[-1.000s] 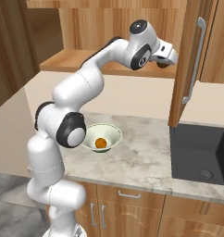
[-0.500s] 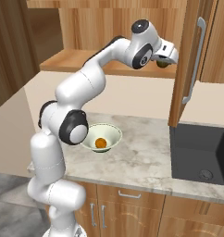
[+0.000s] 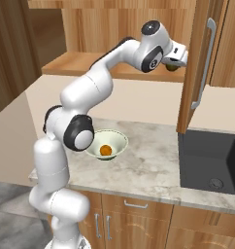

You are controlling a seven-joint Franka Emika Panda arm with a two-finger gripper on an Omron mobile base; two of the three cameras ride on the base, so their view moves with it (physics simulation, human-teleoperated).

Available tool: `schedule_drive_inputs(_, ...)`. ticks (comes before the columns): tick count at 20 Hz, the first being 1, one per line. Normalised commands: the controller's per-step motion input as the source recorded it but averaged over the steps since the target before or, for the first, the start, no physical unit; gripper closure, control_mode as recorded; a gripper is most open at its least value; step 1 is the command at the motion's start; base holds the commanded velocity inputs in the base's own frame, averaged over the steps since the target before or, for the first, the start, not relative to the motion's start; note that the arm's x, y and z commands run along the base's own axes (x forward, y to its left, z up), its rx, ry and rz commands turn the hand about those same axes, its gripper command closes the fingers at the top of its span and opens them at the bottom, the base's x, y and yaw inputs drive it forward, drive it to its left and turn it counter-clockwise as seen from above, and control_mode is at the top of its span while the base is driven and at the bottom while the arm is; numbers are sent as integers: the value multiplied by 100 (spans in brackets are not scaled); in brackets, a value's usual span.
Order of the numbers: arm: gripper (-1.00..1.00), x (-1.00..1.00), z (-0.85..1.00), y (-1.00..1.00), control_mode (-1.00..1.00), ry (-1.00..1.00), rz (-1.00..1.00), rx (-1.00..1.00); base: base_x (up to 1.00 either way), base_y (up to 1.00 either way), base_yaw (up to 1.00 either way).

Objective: Open the cabinet. Pick the orange and kiwi from the cabinet and place them into the bowl. Then close the cabinet.

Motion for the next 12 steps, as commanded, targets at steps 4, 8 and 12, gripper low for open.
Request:
schedule_drive_inputs(4, 100, 0, 0, -3, -100, 0, -1, 0, 0, 0, 0)
schedule_drive_inputs(8, 100, 0, 0, -3, -100, 0, -2, 0, 0, 0, 0)
schedule_drive_inputs(12, 100, 0, 0, 0, -100, 0, 0, 0, 0, 0, 0)
